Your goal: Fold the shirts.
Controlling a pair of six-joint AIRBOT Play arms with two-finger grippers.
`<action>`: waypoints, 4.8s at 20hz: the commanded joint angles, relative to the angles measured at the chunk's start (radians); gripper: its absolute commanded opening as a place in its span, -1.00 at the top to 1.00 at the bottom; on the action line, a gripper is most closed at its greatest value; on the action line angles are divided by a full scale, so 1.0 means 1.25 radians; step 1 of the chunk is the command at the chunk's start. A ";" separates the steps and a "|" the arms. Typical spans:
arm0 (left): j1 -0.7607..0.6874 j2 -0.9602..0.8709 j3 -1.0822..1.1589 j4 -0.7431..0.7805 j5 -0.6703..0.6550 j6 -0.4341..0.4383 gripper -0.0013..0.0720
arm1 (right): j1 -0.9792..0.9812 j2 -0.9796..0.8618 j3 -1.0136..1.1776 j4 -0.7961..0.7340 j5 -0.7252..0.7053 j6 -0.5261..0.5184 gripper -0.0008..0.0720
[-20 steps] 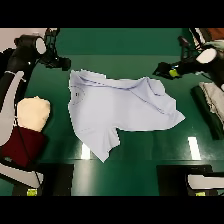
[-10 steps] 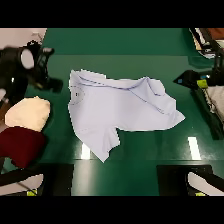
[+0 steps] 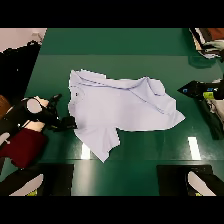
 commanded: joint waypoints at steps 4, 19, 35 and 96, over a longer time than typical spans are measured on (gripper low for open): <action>0.000 0.008 -0.074 -0.173 0.090 0.052 -0.53 | 0.000 0.008 -0.004 0.015 -0.002 -0.005 -0.06; 0.000 0.008 0.195 0.062 0.078 0.057 0.91 | -0.319 0.008 -0.237 0.005 0.115 -0.052 -0.06; 0.000 0.007 0.202 0.048 0.081 0.060 0.91 | -0.272 -0.160 -0.375 0.009 -0.036 -0.066 -0.05; 0.000 -0.468 0.719 0.186 -0.076 0.184 0.91 | -0.023 -0.462 0.335 -0.198 -0.006 0.050 0.94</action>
